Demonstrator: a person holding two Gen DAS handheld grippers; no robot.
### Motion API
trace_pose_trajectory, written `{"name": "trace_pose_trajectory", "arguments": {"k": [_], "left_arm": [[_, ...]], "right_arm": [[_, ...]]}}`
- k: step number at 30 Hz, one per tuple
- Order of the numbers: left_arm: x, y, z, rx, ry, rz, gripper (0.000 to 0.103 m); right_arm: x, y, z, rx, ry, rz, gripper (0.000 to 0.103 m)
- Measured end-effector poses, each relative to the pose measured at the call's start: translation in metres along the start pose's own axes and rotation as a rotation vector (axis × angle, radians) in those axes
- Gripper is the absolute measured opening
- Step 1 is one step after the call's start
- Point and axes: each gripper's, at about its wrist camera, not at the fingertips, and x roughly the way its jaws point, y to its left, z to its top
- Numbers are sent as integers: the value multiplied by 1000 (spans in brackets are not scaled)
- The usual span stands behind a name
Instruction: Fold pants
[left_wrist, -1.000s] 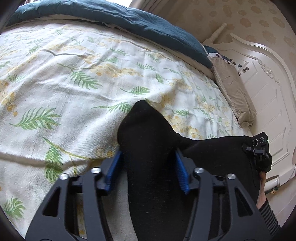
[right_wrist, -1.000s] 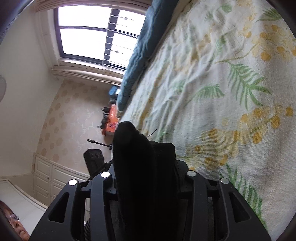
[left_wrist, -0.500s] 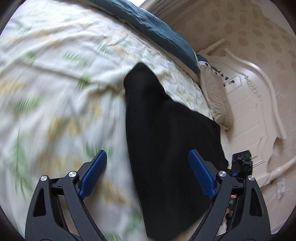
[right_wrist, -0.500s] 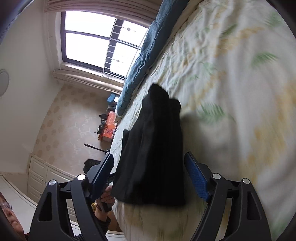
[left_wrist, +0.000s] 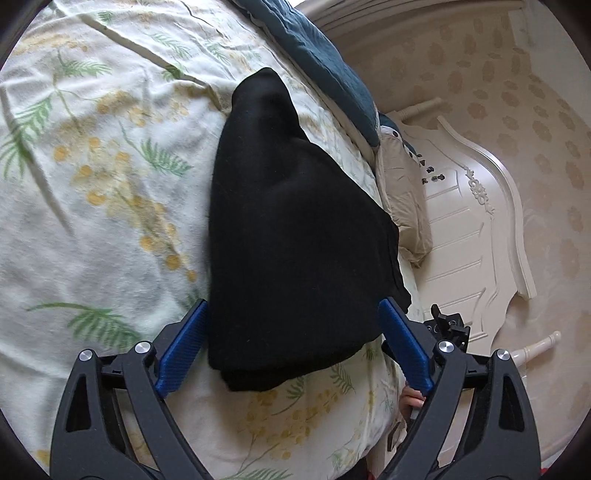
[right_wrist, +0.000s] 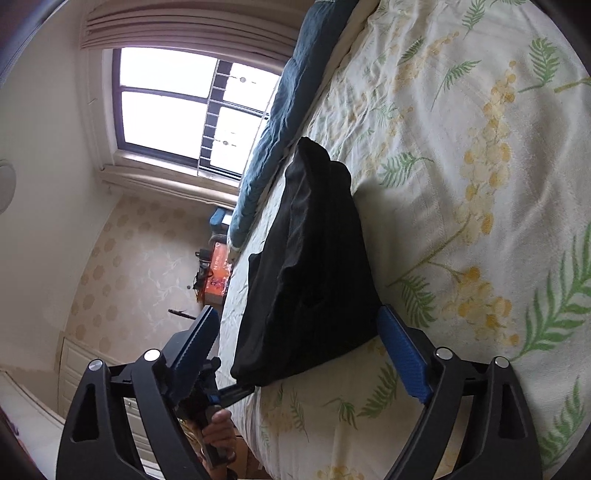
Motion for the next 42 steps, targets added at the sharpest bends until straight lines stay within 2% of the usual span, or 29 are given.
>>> {"name": "trace_pose_trajectory", "arguments": {"k": [2, 3, 5, 6, 8, 12, 14, 15, 16, 17, 18, 20, 23, 28, 33, 42], "left_arm": [[2, -1, -1, -5, -17, 13, 91], [2, -2, -1, -11, -24, 15, 91], [0, 0, -2, -23, -33, 7, 91], [-1, 2, -1, -25, -31, 4, 91], [0, 2, 0, -20, -25, 7, 91], [4, -2, -1, 2, -18, 52, 91], [4, -4, -3, 6, -25, 68, 91], [5, -6, -3, 8, -25, 73, 91], [6, -7, -3, 12, -23, 80, 86], [7, -8, -4, 13, -18, 99, 67], [9, -7, -4, 9, -9, 126, 63], [9, -6, -4, 13, -8, 132, 43], [7, -7, -4, 2, -1, 110, 33], [4, -20, -7, 62, -6, 161, 29], [-8, -25, -14, 79, -1, 175, 29], [-30, -26, -49, 84, -3, 185, 29]], "right_arm": [[-1, 1, 0, 6, -2, -18, 87], [-3, 4, 0, 6, -11, -56, 86], [-11, 4, 2, 10, -63, -95, 86], [-11, 2, 3, 22, -64, -89, 86], [-4, -2, 4, 45, -32, -85, 86], [20, 10, 0, -23, 33, -141, 86], [33, 16, -4, -65, 47, -191, 83], [37, 18, -5, -72, 46, -213, 75], [39, 18, -6, -69, 49, -223, 61], [44, 14, -6, -53, 66, -211, 54], [45, 12, -7, -48, 64, -209, 49], [44, 13, -7, -63, 64, -202, 43], [38, 12, -7, -36, 62, -148, 38], [32, 22, -10, -37, 53, -124, 36], [25, 28, -19, -31, 62, -113, 36], [4, 18, -55, 3, 89, -94, 36]]}}
